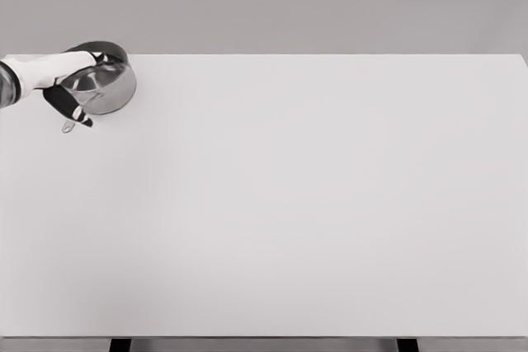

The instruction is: Rotate pot handle

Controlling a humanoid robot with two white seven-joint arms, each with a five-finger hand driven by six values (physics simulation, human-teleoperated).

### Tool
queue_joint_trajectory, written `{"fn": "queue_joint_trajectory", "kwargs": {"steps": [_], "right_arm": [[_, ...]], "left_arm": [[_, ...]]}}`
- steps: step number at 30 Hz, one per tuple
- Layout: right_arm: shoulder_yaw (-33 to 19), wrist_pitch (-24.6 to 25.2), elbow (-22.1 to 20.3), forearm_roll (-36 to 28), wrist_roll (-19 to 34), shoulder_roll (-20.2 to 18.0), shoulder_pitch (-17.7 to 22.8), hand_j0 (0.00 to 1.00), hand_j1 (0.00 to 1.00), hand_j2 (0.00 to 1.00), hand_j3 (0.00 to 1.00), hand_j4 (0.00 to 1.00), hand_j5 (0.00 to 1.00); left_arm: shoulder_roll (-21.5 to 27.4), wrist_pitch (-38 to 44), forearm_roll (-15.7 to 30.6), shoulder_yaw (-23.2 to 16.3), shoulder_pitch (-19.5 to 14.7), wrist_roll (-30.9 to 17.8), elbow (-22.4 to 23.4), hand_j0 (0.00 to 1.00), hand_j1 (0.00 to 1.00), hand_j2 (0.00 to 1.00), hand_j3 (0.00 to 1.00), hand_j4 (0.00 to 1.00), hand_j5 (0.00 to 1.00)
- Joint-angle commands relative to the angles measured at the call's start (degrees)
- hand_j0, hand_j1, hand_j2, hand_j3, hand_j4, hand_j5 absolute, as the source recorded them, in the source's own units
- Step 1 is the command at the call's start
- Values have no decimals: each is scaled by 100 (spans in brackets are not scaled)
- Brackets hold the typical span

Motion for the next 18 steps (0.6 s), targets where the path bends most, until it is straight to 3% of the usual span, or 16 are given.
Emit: {"fn": "queue_joint_trajectory", "kwargs": {"steps": [1,18], "right_arm": [[2,-1,1,-2,3,-1,0,100,100,100,100,100,100],[2,-1,1,-2,3,-1,0,100,100,100,100,100,100]], "left_arm": [[16,-3,-89,1,9,98,65,100,100,100,100,100,100],[25,-11,-634,1,246,458,364,100,100,100,100,100,100]]}}
